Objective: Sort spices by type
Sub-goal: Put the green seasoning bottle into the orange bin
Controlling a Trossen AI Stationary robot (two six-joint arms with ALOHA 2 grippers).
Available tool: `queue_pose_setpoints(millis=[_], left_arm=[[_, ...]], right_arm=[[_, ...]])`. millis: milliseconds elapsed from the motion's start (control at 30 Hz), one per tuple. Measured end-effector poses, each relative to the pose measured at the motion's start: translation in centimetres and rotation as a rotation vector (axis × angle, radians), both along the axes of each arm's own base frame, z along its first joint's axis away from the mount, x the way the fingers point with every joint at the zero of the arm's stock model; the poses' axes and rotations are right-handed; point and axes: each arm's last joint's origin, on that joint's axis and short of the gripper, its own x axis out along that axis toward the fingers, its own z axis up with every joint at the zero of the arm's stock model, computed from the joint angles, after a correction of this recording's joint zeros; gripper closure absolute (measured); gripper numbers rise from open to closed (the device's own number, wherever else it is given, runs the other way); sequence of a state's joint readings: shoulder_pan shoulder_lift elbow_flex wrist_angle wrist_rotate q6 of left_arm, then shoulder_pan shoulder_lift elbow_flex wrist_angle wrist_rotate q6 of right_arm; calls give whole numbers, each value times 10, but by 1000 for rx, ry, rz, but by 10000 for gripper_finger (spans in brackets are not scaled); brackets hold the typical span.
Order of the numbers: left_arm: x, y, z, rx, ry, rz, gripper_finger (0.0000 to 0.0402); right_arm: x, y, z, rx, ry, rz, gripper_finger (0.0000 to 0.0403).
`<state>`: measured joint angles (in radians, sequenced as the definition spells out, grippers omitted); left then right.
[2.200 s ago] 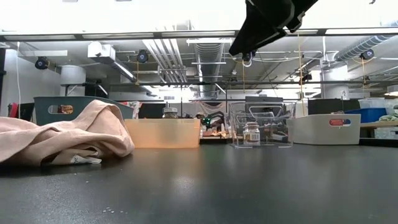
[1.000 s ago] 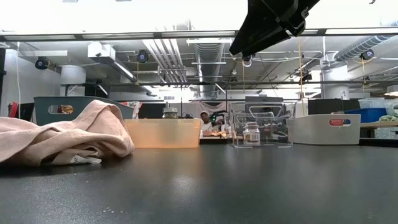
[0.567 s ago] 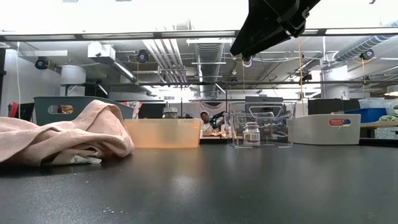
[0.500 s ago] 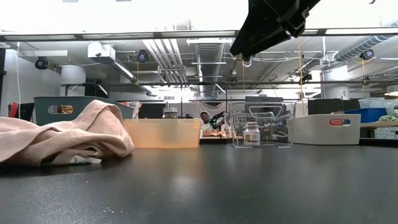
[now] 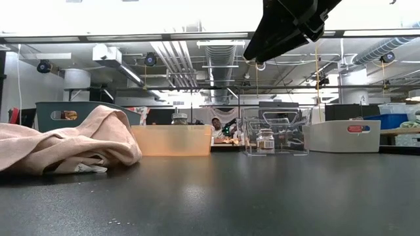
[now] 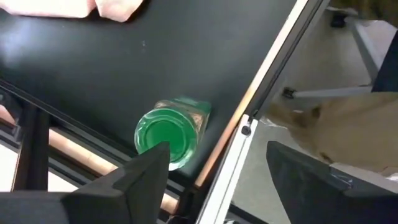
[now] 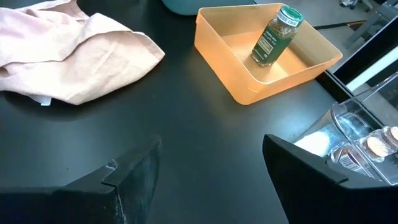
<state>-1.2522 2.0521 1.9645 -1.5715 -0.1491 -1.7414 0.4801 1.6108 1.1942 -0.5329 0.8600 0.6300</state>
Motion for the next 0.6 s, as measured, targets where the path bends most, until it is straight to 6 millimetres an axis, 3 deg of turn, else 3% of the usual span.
queue_pose_setpoints(millis=[400,600], left_arm=[[-4,10,-18,84,49,-60,172],[-11,15,-16,85,68,-90,172]], right_arm=[[0,0,0,3,2,2,139],[0,0,0,3,2,3,125]])
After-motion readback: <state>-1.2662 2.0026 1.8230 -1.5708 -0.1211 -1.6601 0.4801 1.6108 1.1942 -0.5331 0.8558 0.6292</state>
